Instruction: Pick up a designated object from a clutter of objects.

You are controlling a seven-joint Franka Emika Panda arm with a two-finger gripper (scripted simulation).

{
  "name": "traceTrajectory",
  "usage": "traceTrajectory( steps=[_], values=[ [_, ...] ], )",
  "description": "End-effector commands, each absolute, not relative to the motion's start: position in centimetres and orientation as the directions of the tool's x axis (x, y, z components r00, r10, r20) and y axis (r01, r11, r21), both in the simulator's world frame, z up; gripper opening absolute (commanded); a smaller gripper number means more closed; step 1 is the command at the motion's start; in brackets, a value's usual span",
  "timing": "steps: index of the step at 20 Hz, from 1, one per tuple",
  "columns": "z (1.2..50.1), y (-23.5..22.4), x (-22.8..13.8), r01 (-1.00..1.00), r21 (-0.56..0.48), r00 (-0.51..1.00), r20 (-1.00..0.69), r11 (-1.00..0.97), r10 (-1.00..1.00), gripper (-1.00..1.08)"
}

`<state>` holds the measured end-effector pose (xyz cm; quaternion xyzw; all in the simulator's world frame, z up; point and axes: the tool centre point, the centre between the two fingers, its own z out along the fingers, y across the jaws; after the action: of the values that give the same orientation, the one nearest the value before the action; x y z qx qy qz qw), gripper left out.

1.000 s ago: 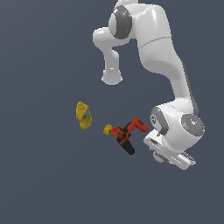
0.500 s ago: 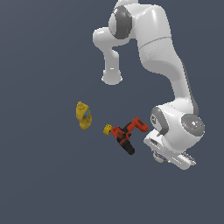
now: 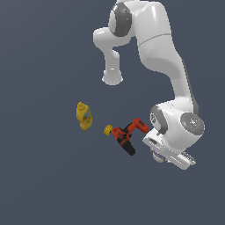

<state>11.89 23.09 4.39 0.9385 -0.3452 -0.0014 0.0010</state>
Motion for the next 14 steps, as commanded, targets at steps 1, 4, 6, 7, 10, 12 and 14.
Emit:
traceTrajectory(
  steps=[1,4,6,7,10,12,14],
  values=[
    [5.3,22.4,11.9,-0.648,0.001,0.761,-0.001,-0.761,-0.648,-1.00],
    [6.6,21.3,11.7,-0.648,0.001,0.761,-0.001,-0.761,-0.648,-1.00],
    [7.7,20.3,11.5,-0.648,0.001,0.761,-0.001,-0.761,-0.648,-1.00],
    [8.4,19.7,11.4,-0.648,0.001,0.761,-0.001,-0.761,-0.648,-1.00],
    [10.6,17.7,11.1,-0.648,0.001,0.761,-0.001,-0.761,-0.648,-1.00],
    [12.4,16.1,10.9,-0.648,0.001,0.761,-0.001,-0.761,-0.648,-1.00],
    [14.3,14.5,10.6,-0.649,0.000,0.761,-0.001,-0.761,-0.649,-1.00]
  ],
)
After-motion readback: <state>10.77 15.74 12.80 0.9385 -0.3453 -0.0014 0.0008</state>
